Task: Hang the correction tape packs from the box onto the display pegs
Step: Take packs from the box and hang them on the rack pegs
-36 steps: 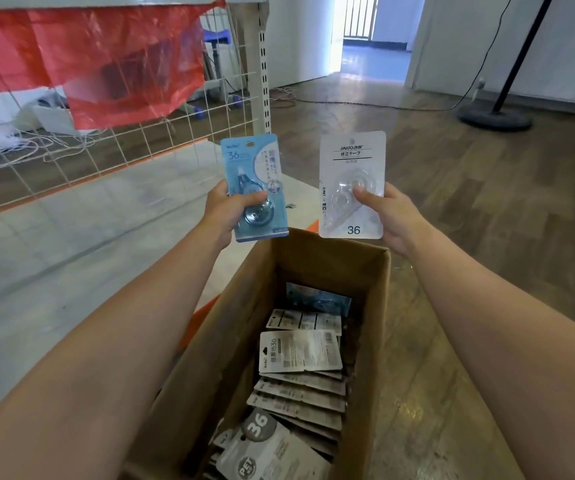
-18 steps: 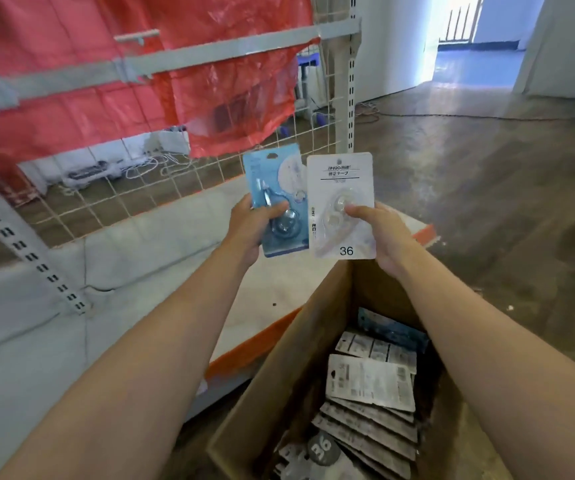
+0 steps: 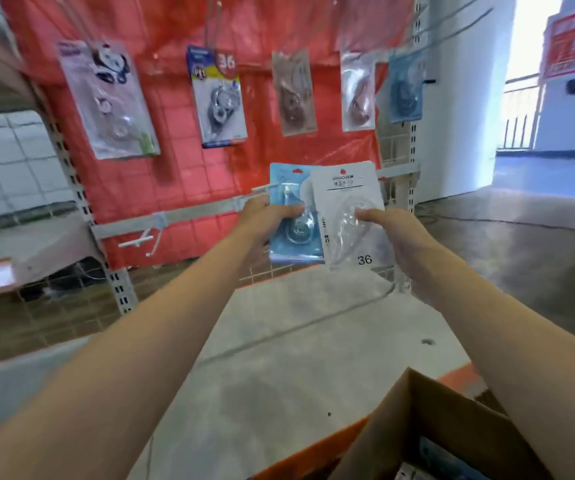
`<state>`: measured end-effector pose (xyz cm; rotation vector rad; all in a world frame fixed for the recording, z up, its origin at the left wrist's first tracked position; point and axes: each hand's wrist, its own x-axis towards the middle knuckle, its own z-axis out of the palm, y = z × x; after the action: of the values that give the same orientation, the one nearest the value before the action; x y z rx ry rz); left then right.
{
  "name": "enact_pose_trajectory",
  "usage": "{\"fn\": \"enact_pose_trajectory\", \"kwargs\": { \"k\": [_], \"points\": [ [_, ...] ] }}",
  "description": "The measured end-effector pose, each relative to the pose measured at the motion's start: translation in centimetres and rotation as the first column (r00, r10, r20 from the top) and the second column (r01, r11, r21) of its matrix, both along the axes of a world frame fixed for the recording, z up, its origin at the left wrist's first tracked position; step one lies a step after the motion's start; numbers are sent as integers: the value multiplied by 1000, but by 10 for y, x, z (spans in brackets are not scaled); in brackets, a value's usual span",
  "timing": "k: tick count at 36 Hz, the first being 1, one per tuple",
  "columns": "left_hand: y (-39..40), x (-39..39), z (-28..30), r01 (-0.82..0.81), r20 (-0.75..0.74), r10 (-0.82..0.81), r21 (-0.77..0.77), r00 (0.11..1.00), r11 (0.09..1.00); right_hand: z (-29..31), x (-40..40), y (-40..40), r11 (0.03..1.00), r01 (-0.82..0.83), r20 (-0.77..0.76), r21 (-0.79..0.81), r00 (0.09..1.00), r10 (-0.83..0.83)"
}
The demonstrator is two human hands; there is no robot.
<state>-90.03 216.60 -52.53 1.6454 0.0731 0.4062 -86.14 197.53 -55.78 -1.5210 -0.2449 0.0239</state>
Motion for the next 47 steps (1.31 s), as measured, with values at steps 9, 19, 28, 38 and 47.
{"fn": "enact_pose_trajectory", "kwargs": {
  "k": [9,19,28,38,47],
  "points": [
    [-33,11,3,188,-127,-201,-109,971,976,43,-18,-34,994,105,41,-44,994,-103],
    [-80,19,13,269,73,-262,-131,962,954,42,-33,-82,969,243,105,-53,966,-236],
    [-65,9,49,223,189,-207,-66,960,973,61,-30,-72,977,212,111,-27,972,-208],
    [-7,3,49,42,167,-37,-29,985,999,42,-16,-9,993,40,78,113,996,-49],
    [32,15,64,-99,35,101,-38,994,994,56,13,49,986,32,-36,163,999,-27]
  ]
}}
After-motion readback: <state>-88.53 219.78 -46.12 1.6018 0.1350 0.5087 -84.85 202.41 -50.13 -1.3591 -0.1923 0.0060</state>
